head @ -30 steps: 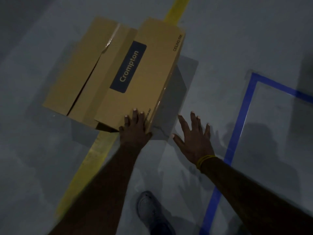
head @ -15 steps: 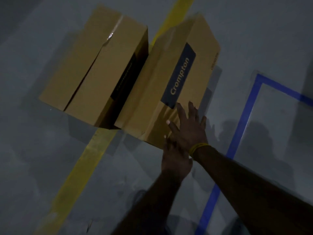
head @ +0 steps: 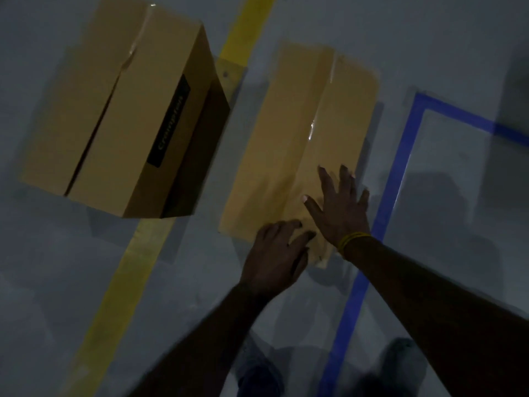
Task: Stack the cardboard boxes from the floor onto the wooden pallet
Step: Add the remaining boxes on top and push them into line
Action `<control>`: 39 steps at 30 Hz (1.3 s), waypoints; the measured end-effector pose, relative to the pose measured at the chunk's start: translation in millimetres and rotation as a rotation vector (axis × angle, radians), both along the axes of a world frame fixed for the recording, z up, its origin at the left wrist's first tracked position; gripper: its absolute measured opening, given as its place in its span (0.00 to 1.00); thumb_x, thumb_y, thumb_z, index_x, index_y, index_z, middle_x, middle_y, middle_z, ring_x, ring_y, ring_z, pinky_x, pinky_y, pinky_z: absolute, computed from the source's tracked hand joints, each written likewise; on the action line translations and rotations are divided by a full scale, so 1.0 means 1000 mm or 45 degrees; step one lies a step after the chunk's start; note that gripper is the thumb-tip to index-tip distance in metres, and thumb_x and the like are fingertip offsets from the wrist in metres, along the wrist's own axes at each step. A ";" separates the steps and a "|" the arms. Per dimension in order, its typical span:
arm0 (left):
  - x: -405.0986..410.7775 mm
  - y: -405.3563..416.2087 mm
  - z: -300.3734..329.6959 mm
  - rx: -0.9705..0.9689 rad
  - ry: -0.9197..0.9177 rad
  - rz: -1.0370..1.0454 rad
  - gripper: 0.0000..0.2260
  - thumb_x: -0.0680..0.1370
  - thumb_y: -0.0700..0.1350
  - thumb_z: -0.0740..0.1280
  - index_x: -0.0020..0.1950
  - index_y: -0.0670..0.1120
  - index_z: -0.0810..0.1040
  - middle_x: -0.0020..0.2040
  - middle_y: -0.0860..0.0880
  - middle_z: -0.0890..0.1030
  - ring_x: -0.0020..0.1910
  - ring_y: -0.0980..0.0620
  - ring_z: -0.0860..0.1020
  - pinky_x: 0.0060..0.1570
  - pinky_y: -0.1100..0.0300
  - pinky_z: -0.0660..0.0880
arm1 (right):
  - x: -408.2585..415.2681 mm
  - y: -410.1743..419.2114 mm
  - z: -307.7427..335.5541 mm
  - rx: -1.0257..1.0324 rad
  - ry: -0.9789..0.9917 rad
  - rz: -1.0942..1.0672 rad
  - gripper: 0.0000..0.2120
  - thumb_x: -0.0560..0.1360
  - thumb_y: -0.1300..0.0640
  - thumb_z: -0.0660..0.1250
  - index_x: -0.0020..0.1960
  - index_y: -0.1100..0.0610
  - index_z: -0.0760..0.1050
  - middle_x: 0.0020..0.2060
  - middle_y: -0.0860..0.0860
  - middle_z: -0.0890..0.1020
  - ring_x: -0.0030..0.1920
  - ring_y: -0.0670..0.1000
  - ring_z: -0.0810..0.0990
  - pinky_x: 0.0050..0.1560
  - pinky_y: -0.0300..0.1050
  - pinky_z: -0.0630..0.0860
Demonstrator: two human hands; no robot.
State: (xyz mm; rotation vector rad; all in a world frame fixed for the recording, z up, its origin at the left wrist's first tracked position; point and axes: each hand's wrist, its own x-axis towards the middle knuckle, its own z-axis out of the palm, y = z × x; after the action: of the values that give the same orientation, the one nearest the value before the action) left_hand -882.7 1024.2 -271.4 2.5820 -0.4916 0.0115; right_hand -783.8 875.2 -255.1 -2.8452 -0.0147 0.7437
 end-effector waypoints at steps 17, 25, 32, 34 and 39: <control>0.113 0.053 -0.074 0.429 0.419 0.396 0.33 0.76 0.69 0.61 0.78 0.63 0.56 0.82 0.47 0.45 0.79 0.32 0.43 0.68 0.24 0.53 | -0.007 -0.018 -0.079 0.078 -0.090 -0.045 0.35 0.81 0.39 0.59 0.81 0.46 0.48 0.79 0.57 0.34 0.78 0.66 0.34 0.74 0.75 0.44; 0.125 0.056 -0.100 0.346 0.485 0.369 0.37 0.72 0.74 0.61 0.78 0.67 0.54 0.82 0.49 0.43 0.78 0.31 0.47 0.68 0.29 0.60 | -0.014 -0.018 -0.110 0.123 -0.120 -0.118 0.38 0.79 0.33 0.56 0.81 0.42 0.43 0.79 0.57 0.33 0.76 0.69 0.31 0.72 0.75 0.52; 0.125 0.050 -0.092 0.305 0.470 0.398 0.38 0.71 0.73 0.65 0.78 0.65 0.58 0.82 0.48 0.46 0.76 0.33 0.58 0.68 0.35 0.63 | -0.011 -0.014 -0.111 0.430 -0.164 -0.498 0.36 0.73 0.38 0.70 0.76 0.36 0.58 0.80 0.50 0.36 0.77 0.68 0.51 0.68 0.71 0.65; 0.124 0.041 -0.086 0.354 0.473 0.422 0.38 0.71 0.72 0.65 0.78 0.64 0.59 0.82 0.48 0.47 0.74 0.31 0.59 0.67 0.35 0.64 | -0.010 -0.014 -0.109 0.390 -0.200 -0.512 0.36 0.72 0.38 0.71 0.75 0.36 0.60 0.80 0.50 0.38 0.75 0.66 0.56 0.68 0.69 0.66; 0.111 0.009 -0.066 0.401 0.411 0.538 0.37 0.70 0.74 0.63 0.77 0.62 0.62 0.81 0.48 0.52 0.72 0.31 0.63 0.65 0.37 0.65 | -0.011 -0.038 -0.089 0.342 -0.216 -0.460 0.36 0.72 0.35 0.69 0.76 0.37 0.61 0.81 0.51 0.44 0.75 0.67 0.56 0.71 0.66 0.60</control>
State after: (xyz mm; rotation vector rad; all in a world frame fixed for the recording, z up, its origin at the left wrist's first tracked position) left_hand -771.5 1033.6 -337.1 2.8682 0.1892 -0.3560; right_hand -794.9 837.0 -344.1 -2.5428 0.3386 0.3904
